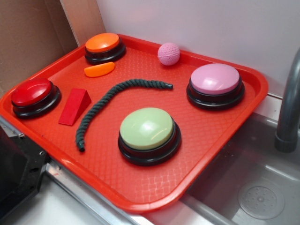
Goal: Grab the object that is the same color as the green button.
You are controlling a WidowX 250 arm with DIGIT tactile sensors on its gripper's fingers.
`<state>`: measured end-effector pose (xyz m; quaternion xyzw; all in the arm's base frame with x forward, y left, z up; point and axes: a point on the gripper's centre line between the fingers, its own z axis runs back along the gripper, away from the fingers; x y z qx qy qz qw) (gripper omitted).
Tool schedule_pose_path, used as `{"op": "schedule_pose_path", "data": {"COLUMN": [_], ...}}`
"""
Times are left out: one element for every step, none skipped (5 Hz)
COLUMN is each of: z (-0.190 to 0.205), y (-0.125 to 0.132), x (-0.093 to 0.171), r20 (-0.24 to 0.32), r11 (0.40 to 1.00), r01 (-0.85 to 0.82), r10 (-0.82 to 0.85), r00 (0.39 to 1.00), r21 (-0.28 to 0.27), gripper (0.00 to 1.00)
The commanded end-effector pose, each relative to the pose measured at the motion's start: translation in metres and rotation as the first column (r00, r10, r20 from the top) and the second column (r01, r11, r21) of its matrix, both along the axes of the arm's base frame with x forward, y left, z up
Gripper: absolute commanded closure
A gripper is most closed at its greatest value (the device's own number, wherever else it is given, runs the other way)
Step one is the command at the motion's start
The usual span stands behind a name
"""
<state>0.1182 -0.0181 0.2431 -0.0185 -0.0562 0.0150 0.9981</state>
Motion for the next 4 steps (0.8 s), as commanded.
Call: {"op": "schedule_pose_path", "data": {"z": [0.000, 0.005, 0.000, -0.021], "y": [0.000, 0.002, 0.001, 0.002], "x": [0.000, 0.028, 0.054, 0.083], "r20": [0.000, 0.060, 0.066, 0.031], "r11": [1.000, 0.998, 0.995, 0.993], "r01": [0.000, 0.039, 0.053, 0.033], "r10": [0.000, -0.042, -0.058, -0.037], "r00": [1.000, 0.997, 0.996, 0.999], "r21": [0.000, 0.047, 0.082, 0.117], "gripper": [0.00, 0.00, 0.00, 0.00]}}
